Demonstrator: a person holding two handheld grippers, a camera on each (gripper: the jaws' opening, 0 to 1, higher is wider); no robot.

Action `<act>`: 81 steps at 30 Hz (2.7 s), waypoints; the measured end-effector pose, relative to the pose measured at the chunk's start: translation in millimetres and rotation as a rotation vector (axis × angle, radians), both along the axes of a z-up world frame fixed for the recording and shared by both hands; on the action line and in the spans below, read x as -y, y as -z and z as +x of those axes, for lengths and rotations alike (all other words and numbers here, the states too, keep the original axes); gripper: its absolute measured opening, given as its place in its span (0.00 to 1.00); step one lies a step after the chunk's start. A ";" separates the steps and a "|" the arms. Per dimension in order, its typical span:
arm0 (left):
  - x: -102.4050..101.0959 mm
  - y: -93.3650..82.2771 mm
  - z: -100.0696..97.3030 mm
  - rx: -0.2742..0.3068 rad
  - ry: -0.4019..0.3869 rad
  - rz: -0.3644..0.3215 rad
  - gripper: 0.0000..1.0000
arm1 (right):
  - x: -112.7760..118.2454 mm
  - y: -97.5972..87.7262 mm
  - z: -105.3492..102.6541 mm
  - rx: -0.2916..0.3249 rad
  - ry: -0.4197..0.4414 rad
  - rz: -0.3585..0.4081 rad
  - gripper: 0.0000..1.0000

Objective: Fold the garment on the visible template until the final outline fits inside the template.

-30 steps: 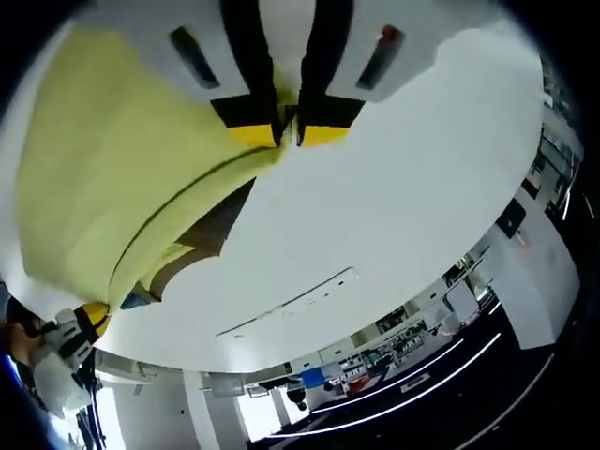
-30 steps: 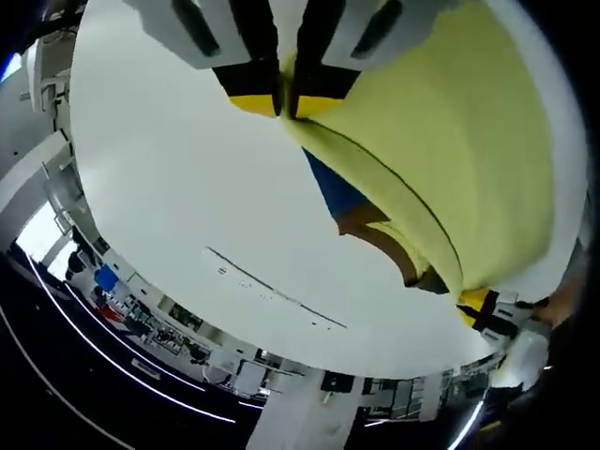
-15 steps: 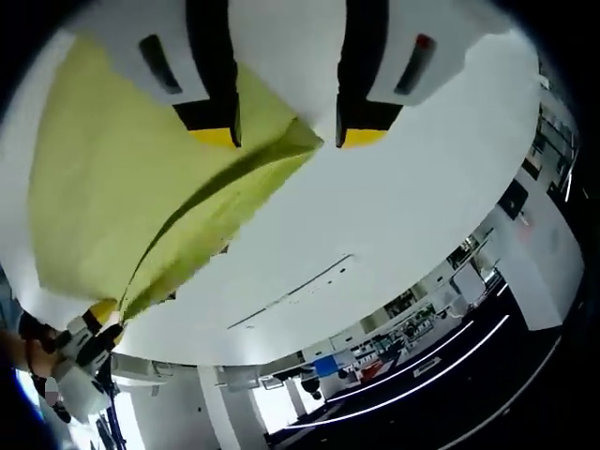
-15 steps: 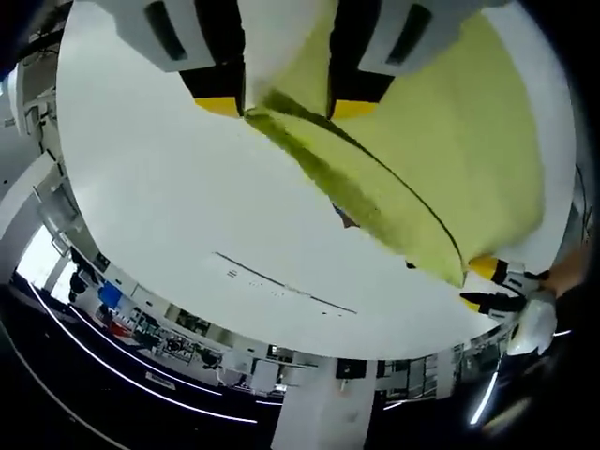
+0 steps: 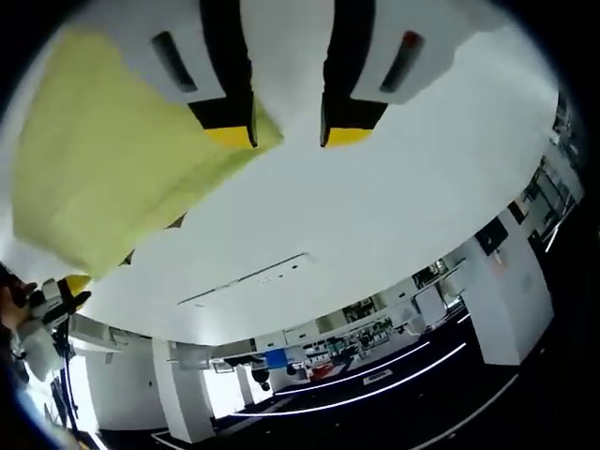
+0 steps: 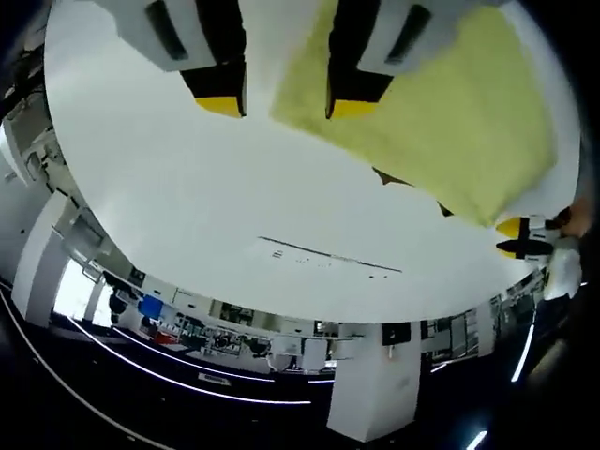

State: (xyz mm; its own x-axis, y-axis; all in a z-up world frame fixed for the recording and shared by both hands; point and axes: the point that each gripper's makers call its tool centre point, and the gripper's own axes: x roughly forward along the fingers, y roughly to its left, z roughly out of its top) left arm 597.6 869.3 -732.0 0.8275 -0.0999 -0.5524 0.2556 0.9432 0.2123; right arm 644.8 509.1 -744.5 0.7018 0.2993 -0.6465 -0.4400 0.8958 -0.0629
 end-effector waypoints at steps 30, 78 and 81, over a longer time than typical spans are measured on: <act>18.9 -17.7 -113.0 -0.093 0.121 -0.286 0.70 | 0.1 -11.7 -146.3 -0.271 -0.186 0.157 0.60; 29.2 30.6 -178.0 -0.249 0.188 -0.332 0.02 | 25.5 16.3 -181.5 -0.259 -0.129 0.170 0.01; 28.5 32.1 -177.7 -0.255 0.184 -0.336 0.00 | 25.9 16.1 -181.9 -0.258 -0.129 0.170 0.00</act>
